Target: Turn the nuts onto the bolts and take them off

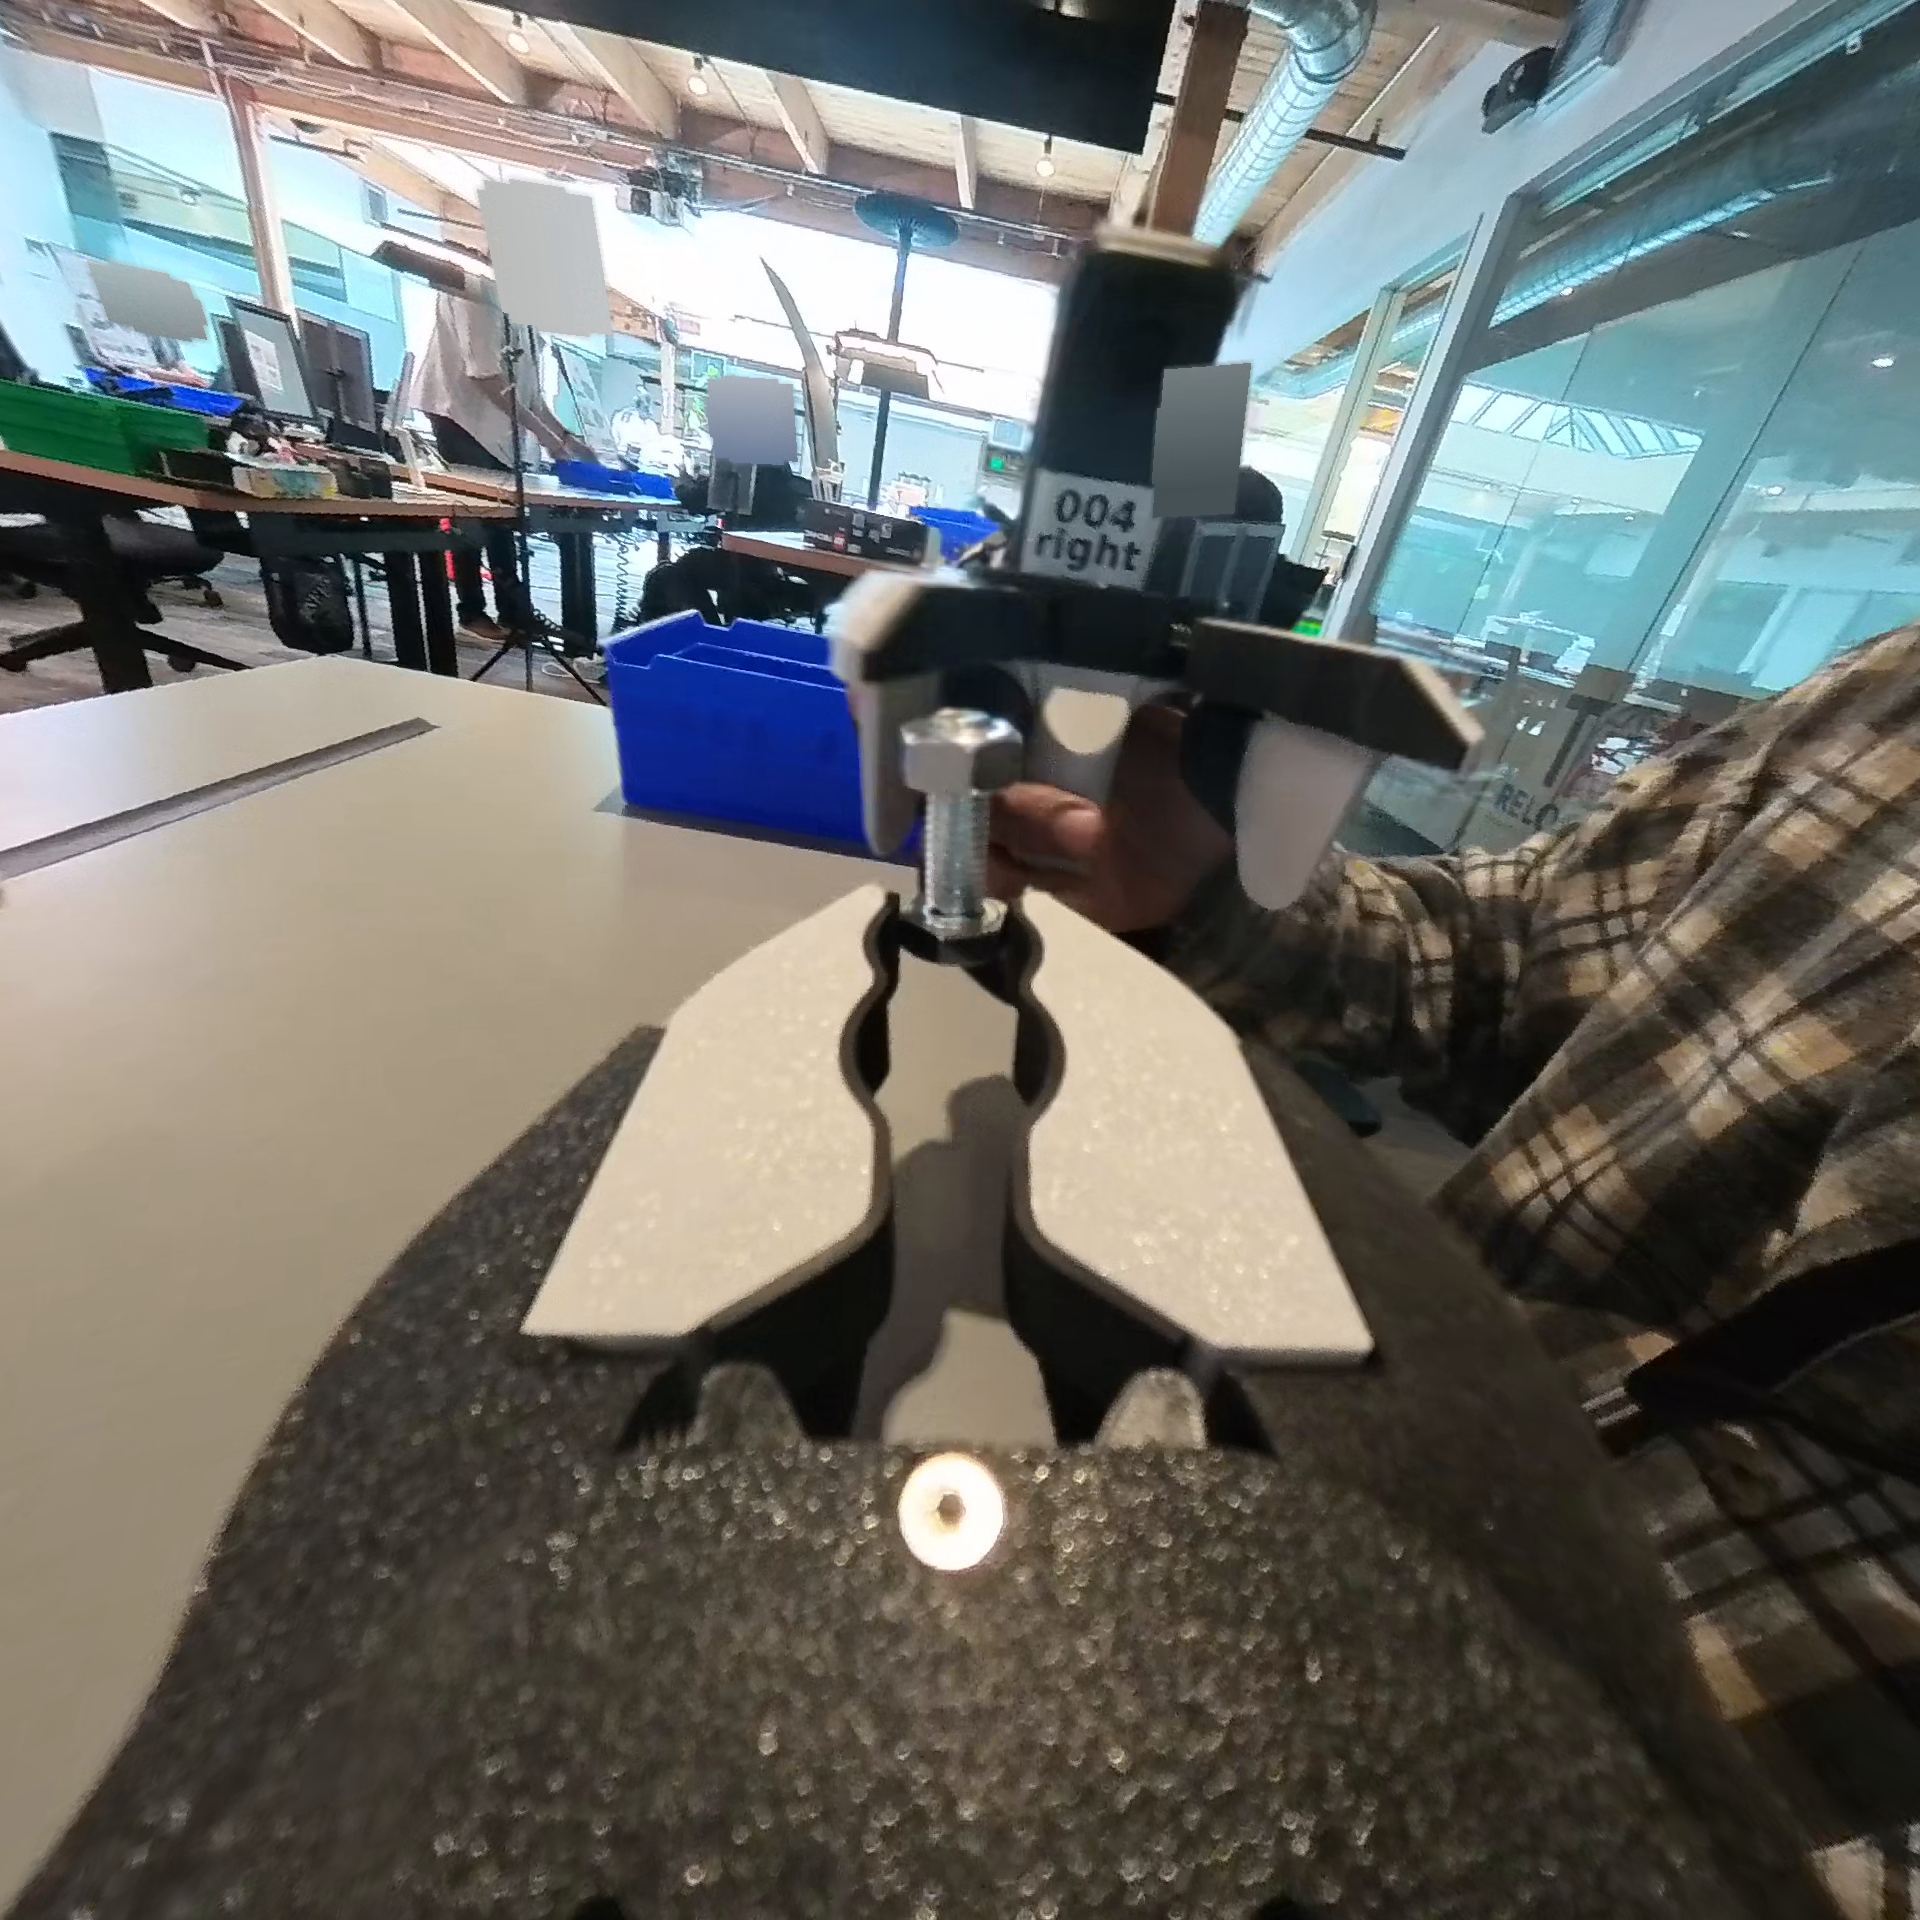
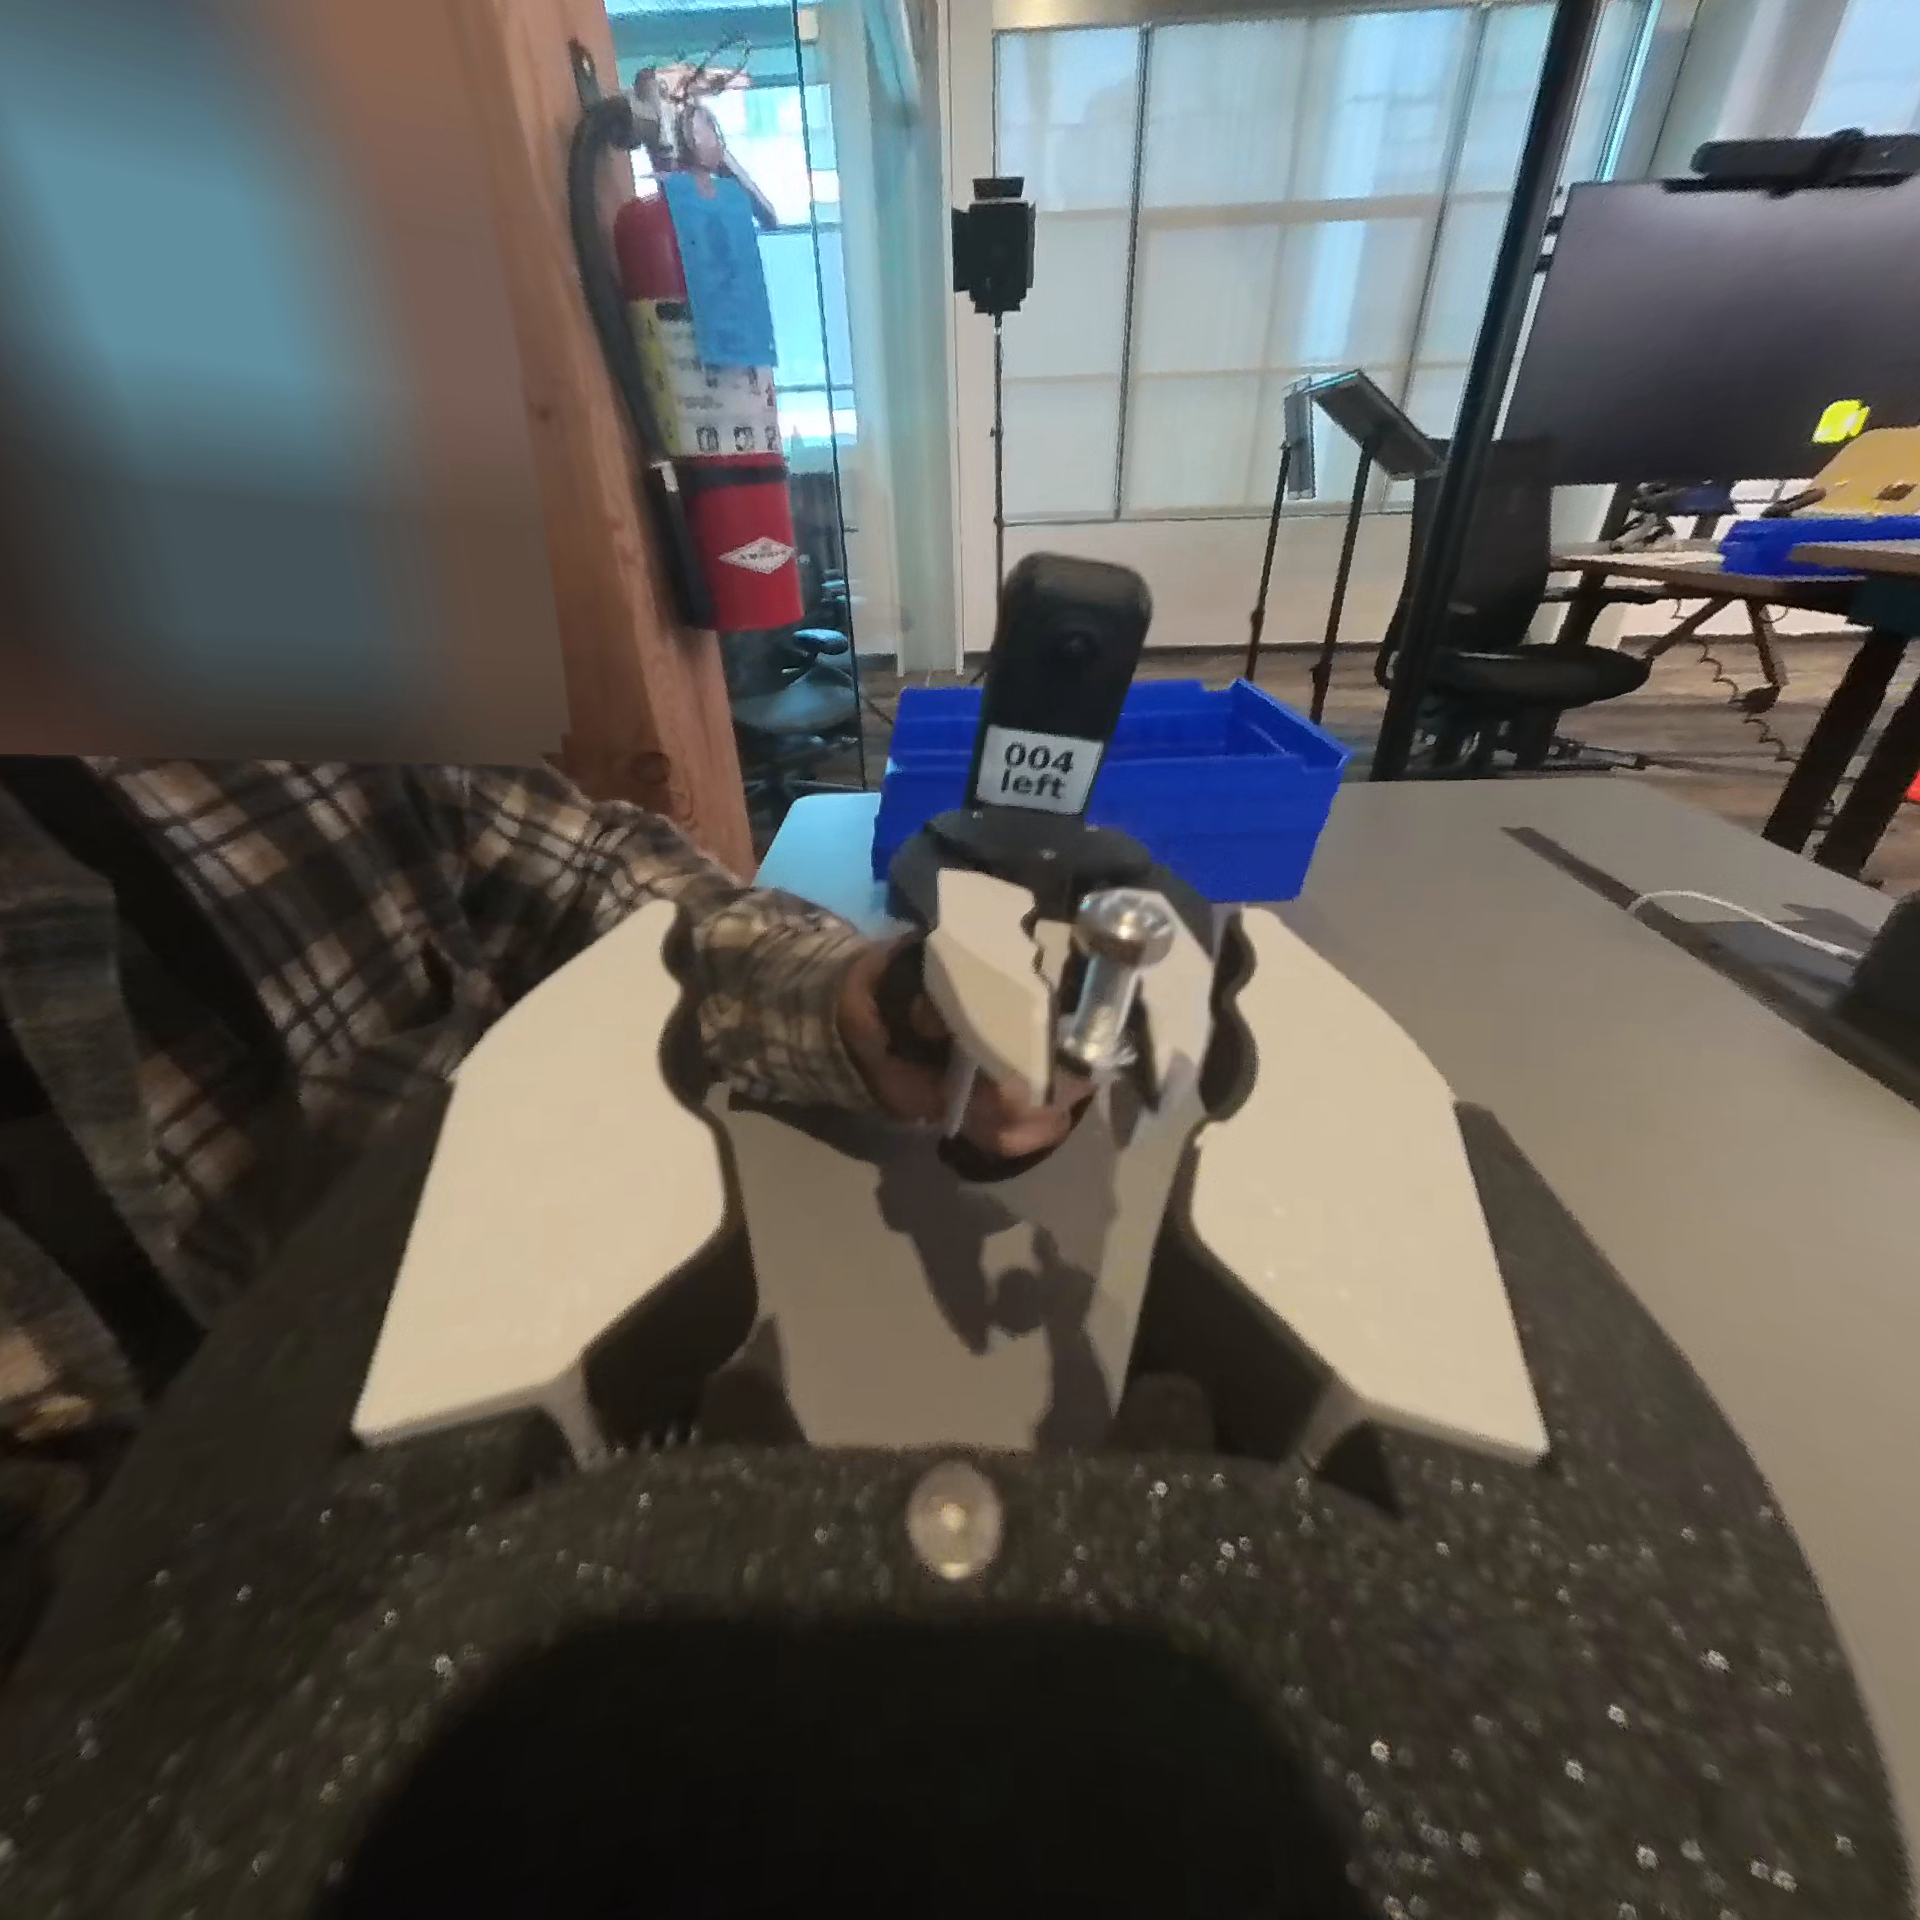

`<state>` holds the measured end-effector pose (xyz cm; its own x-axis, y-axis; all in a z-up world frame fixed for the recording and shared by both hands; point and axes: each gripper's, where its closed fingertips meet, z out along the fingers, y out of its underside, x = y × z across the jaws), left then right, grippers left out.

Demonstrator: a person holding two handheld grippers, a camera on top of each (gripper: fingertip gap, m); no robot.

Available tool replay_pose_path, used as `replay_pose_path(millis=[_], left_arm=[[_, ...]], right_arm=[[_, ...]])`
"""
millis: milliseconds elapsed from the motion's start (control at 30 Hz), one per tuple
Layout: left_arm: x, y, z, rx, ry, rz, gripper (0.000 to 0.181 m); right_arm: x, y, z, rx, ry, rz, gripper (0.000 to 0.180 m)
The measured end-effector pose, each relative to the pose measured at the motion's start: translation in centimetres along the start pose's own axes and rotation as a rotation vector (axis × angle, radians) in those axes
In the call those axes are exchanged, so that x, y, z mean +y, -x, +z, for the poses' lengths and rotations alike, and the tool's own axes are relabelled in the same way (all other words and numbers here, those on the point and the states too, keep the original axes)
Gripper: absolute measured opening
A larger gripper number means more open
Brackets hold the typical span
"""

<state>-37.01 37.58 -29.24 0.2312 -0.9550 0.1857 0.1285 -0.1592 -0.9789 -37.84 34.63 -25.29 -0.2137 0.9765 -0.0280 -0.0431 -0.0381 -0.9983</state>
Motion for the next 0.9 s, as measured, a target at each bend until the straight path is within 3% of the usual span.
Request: replay_pose_path(millis=[167,233,333,467,633,700,767,900], left_arm=[[-0.1,-0.4,0.2,-0.004,0.001,0.021,0.018],[-0.2,0.1,-0.1,-0.020,-0.002,0.014,0.019],[0.0,0.6,-0.2,-0.031,0.007,-0.003,0.019],[0.3,0.2,0.2,-0.011,0.020,-0.001,0.019],[0.1,0.1,0.2,-0.023,0.012,0.015,0.018],[0.0,0.7,-0.1,-0.048,0.006,-0.001,0.018],[0.1,1.3,-0.4,-0.064,0.006,-0.023,0.019],[0.2,1.0,-0.1,-0.045,0.014,-0.023,0.019]], right_arm=[[0.8,0.6,1.9,-0.098,0.038,0.033,0.095],[1.3,1.0,1.3,-0.060,0.061,0.020,0.104],[1.0,1.5,-0.4,-0.020,0.034,-0.002,0.092],[0.2,-0.2,-0.2,0.012,0.005,0.009,0.098],[1.1,0.4,1.7,-0.083,0.039,0.047,0.098],[1.3,0.8,0.9,-0.042,0.048,0.025,0.106],[1.3,1.6,-0.6,-0.019,0.037,0.006,0.095],[0.7,0.1,-1.8,0.052,-0.004,0.028,0.096]])
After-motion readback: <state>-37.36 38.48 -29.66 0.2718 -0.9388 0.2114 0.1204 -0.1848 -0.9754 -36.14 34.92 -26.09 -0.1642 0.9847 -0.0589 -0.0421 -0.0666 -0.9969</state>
